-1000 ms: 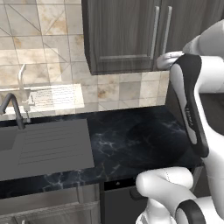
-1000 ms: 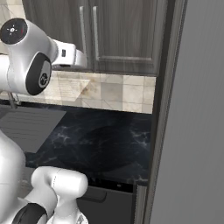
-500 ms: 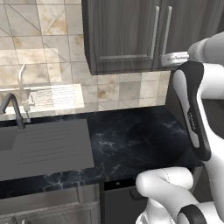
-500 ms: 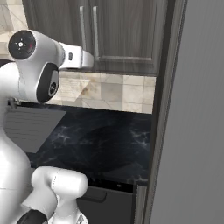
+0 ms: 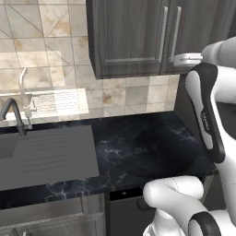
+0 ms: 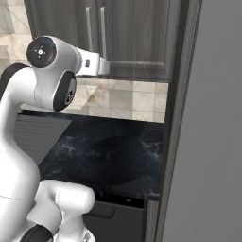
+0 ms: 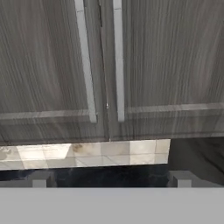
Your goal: Open the cabinet and move the ladle to the pot. Then close the cabinet.
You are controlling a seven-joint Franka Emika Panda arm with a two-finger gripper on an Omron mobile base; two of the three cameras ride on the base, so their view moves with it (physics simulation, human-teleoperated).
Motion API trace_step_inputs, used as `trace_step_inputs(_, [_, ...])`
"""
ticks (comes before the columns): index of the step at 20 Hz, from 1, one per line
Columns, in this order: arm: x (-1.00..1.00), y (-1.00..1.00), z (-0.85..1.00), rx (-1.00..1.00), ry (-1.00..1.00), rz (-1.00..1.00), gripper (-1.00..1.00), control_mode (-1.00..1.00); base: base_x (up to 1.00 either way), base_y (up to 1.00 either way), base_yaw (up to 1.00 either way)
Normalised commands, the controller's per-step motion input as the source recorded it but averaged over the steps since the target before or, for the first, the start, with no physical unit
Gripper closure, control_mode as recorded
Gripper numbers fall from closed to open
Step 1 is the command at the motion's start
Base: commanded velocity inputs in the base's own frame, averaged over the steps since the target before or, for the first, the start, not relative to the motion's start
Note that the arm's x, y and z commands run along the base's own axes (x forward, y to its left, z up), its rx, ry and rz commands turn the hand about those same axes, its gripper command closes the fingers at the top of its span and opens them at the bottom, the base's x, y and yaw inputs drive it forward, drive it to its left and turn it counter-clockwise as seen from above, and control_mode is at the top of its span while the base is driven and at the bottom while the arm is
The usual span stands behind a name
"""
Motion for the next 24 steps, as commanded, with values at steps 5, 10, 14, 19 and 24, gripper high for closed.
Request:
trace_step_inputs(5, [0.20,-0.12,0.01,0.02,0.00,0.00,-1.00,-1.00,0.00,0.00,0.00])
trace_step_inputs(10, [0.26,-0.01,0.00,0.00,0.00,0.00,-1.00,-1.00,0.00,0.00,0.00])
trace_step_inputs(14, [0.34,0.00,0.00,0.00,0.00,0.00,-1.00,-1.00,0.00,0.00,0.00])
trace_step_inputs(19, [0.30,0.00,0.00,0.00,0.00,0.00,-1.00,-1.00,0.00,0.00,0.00])
trace_step_inputs(24, [0.33,-0.01,0.00,0.00,0.00,0.00,-1.00,-1.00,0.00,0.00,0.00])
